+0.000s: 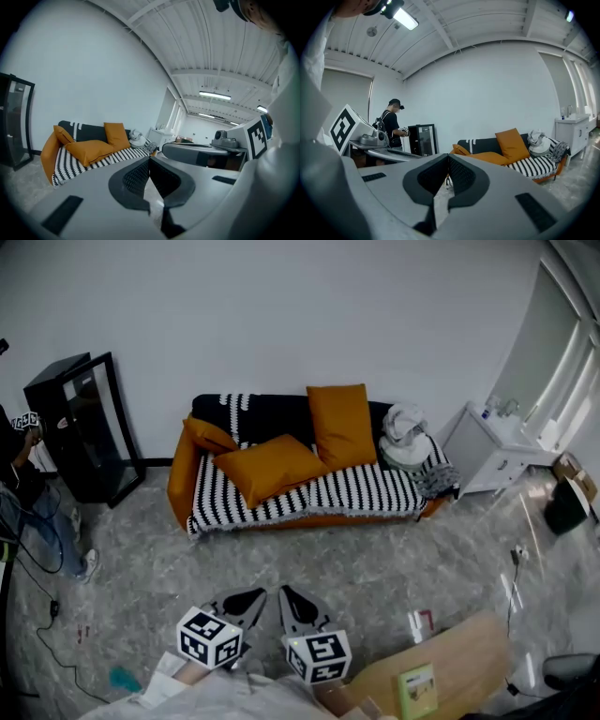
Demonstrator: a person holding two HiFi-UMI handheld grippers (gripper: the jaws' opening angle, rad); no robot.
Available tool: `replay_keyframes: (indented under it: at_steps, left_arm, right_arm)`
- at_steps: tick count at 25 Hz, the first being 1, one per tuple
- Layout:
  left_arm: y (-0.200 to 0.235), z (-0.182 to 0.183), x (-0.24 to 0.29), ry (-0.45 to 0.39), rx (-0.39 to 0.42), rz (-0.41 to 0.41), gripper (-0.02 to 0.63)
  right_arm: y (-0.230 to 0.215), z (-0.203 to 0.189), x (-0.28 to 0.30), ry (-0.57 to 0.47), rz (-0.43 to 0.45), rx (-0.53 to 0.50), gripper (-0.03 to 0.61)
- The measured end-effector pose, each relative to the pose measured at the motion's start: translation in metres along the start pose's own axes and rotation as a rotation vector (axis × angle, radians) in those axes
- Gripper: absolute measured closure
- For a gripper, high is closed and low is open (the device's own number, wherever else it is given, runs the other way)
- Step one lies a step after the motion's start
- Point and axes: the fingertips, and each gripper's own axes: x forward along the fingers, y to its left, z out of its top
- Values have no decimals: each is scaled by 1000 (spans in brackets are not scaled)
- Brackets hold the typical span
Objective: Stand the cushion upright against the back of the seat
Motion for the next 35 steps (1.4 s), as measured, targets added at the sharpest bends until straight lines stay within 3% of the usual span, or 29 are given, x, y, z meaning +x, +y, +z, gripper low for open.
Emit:
replay_keyframes:
  at_steps: [8,13,27,35]
  left_arm:
    - [13,-13,26,62,-75,-63,607]
    - [33,-14,43,78,-104,-45,607]
    - [138,45,140,73,-122,38,607]
    - [188,97,207,7,-119,101,607]
  right_arm:
    - [-20,-15,19,73,-31,42,566]
    - [-34,-13,39,80,-25,52,566]
    - [-108,30,171,61,65,55,566]
    - [-169,63,245,65,120,42,566]
